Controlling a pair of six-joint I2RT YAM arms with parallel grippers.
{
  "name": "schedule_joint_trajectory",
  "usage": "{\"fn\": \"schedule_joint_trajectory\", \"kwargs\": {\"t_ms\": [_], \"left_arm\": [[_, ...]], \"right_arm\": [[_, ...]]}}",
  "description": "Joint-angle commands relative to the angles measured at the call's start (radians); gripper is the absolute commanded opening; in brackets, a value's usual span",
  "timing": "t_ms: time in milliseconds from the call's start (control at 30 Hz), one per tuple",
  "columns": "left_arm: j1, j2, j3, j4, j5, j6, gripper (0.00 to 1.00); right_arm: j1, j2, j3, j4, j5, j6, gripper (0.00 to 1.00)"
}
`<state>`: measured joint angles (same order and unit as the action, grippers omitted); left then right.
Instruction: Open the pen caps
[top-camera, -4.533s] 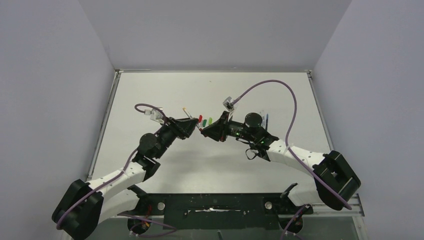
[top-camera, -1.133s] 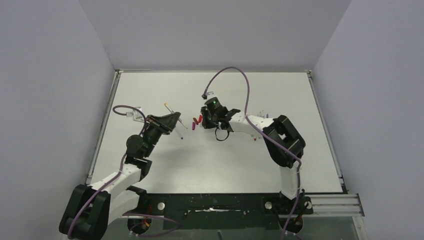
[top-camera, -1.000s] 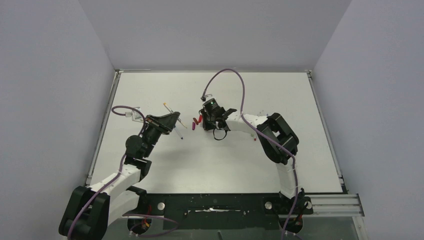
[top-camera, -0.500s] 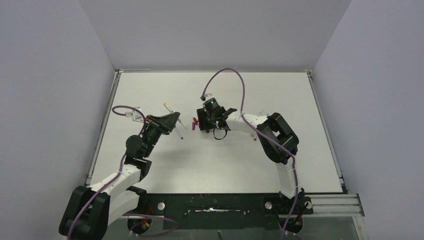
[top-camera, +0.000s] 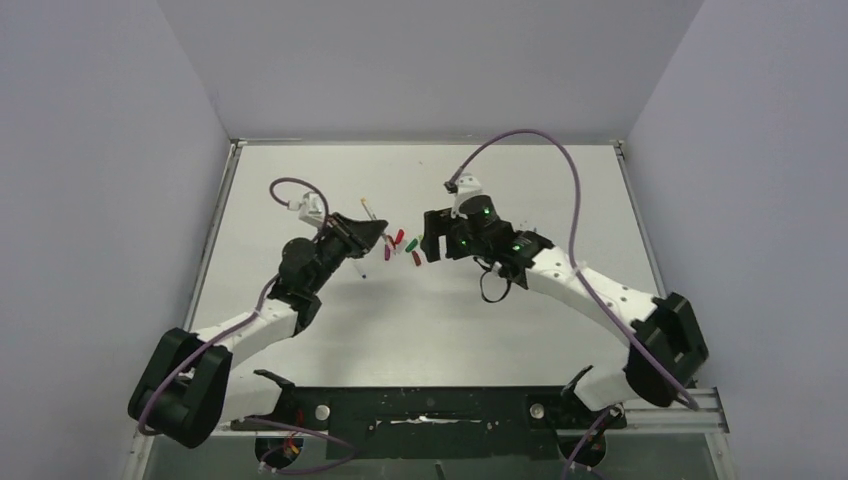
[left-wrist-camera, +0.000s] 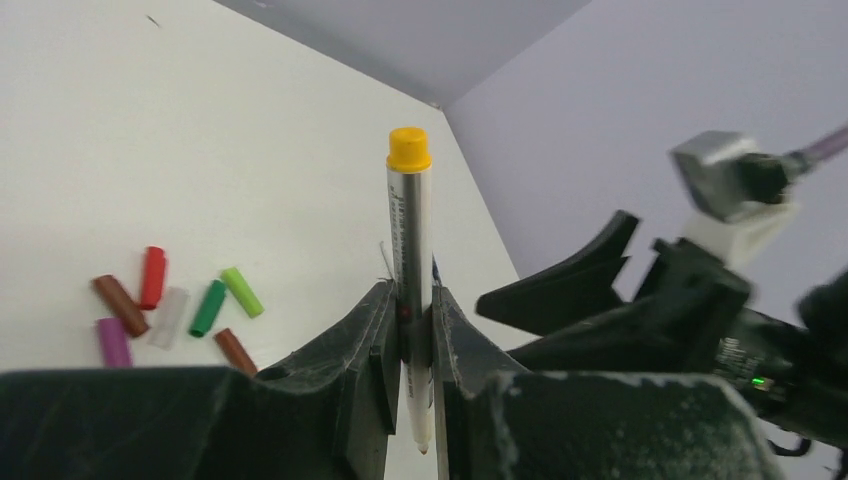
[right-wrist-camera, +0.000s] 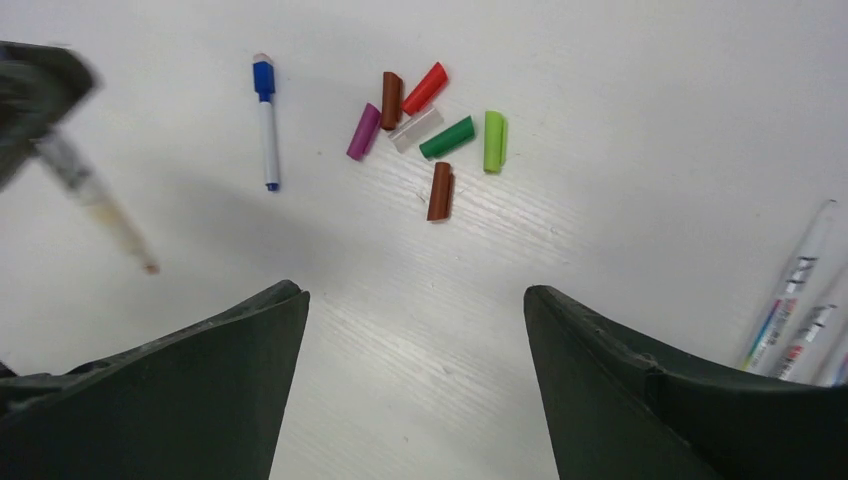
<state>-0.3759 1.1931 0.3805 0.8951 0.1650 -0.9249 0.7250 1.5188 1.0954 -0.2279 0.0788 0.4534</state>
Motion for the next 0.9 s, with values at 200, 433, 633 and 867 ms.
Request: {"fn": "schedule_joint_trajectory", "kwargs": {"t_ms": [200, 433, 633, 867], "left_arm": [[-0.305, 0.438, 0.510, -0.389, -0.113, 0.163, 0.06], [-0.368, 0.789, 0.844, -0.510, 0.018, 0.118, 0.05], [-0.384, 0.976, 1.032, -0.565, 0.080, 0.088, 0.06], [-0.386, 1.103, 1.122, -0.550, 0.137, 0.031, 0.08]], "right_arm": [[-0.058, -0.507, -0.171, -0.148, 0.134, -0.012, 0.88], [-0.086, -0.638, -0.250, -0.191, 0.123, -0.006, 0.90], [-0.099, -0.691, -0.289, -0.200, 0.103, -0.005, 0.90], [-0.108, -0.710, -0.314, -0.194, 0.081, -0.004, 0.91]]}}
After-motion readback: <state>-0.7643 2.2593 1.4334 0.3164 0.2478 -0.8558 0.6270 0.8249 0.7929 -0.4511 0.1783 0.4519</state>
